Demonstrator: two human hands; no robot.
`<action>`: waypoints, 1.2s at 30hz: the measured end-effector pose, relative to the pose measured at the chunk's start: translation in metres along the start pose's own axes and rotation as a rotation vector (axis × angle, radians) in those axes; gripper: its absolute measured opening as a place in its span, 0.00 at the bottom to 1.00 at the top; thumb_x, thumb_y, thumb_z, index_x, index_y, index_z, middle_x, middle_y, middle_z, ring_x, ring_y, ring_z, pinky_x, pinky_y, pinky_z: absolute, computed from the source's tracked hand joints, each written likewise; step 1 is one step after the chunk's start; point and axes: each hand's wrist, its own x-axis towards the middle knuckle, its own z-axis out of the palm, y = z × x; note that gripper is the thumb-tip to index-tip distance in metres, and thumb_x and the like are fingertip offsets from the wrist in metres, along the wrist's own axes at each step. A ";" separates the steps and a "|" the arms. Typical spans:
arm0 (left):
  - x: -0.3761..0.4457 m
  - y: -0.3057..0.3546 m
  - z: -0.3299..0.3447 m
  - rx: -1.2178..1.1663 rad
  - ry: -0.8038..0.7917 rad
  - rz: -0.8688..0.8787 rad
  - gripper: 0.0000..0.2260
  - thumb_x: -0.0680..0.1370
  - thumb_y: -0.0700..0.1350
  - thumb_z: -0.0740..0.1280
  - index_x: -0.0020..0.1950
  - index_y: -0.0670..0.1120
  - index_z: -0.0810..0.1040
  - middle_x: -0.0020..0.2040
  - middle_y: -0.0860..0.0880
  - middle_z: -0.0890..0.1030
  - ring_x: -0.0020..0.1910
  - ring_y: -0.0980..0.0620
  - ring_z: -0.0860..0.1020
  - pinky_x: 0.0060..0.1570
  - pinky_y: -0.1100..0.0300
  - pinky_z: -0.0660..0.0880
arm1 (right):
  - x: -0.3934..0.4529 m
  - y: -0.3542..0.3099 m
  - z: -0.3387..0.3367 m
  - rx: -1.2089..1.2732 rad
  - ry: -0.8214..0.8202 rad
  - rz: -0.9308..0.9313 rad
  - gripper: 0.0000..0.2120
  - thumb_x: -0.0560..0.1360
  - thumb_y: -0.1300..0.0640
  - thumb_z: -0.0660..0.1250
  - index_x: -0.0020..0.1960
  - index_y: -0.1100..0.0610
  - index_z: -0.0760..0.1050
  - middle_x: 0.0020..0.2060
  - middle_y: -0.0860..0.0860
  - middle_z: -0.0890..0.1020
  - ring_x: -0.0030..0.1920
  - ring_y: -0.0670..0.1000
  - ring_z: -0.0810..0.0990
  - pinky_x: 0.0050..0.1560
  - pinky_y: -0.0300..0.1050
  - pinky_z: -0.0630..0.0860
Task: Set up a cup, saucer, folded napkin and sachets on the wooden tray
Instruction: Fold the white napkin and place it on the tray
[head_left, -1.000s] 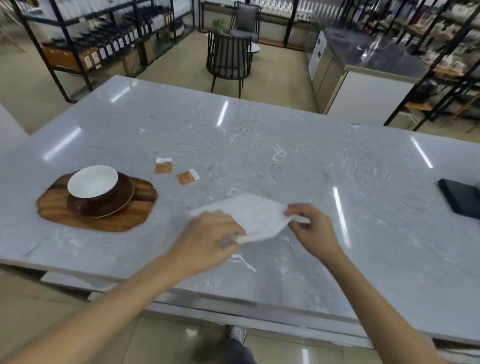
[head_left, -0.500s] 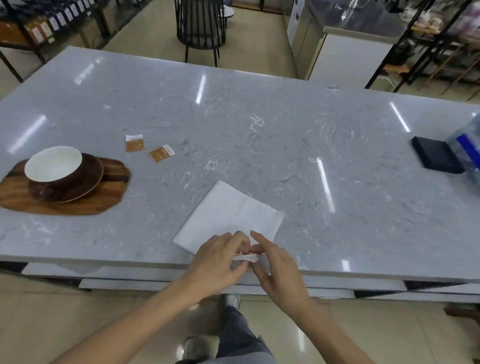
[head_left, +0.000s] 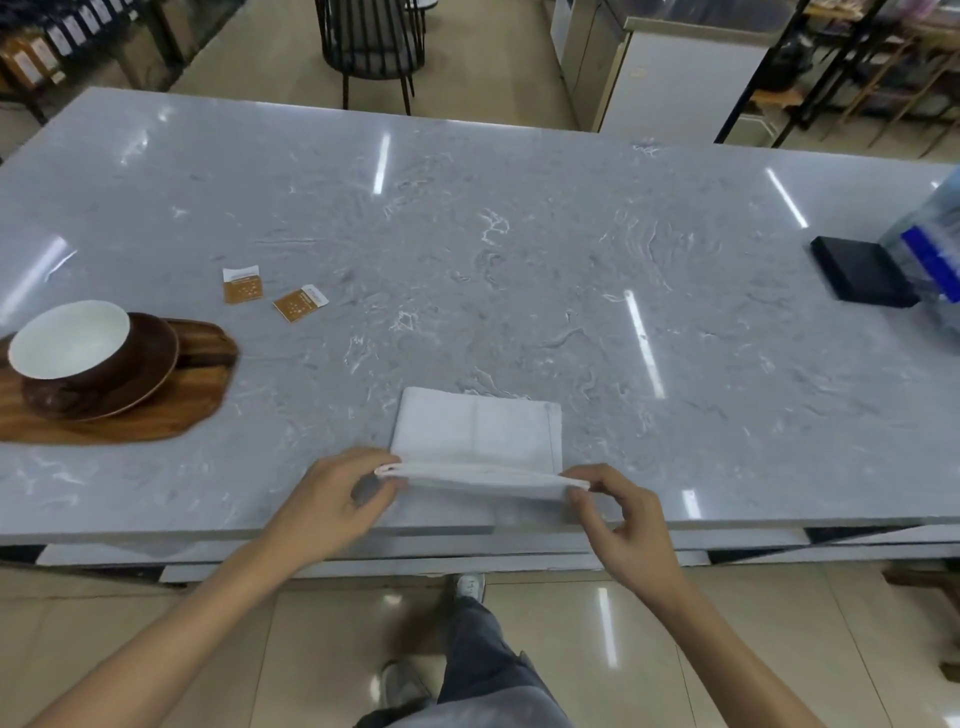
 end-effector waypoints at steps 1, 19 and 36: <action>0.003 0.004 -0.001 -0.049 -0.014 -0.031 0.08 0.80 0.47 0.68 0.55 0.59 0.82 0.48 0.63 0.84 0.49 0.61 0.82 0.50 0.70 0.75 | 0.007 -0.001 -0.002 0.020 0.010 0.033 0.09 0.81 0.58 0.68 0.55 0.45 0.81 0.46 0.45 0.85 0.50 0.48 0.84 0.48 0.39 0.80; 0.070 -0.004 0.025 -0.063 0.344 -0.445 0.03 0.78 0.43 0.70 0.45 0.46 0.80 0.38 0.54 0.81 0.40 0.51 0.82 0.37 0.60 0.75 | 0.098 0.034 0.038 -0.046 0.195 0.354 0.16 0.79 0.46 0.69 0.64 0.47 0.73 0.44 0.44 0.82 0.43 0.37 0.81 0.38 0.26 0.74; 0.089 0.003 0.067 0.659 -0.146 -0.087 0.27 0.85 0.55 0.45 0.83 0.50 0.42 0.84 0.49 0.44 0.82 0.49 0.40 0.80 0.50 0.42 | 0.079 0.027 0.067 -0.836 -0.177 0.006 0.29 0.85 0.41 0.47 0.83 0.49 0.49 0.83 0.46 0.53 0.83 0.48 0.47 0.82 0.56 0.44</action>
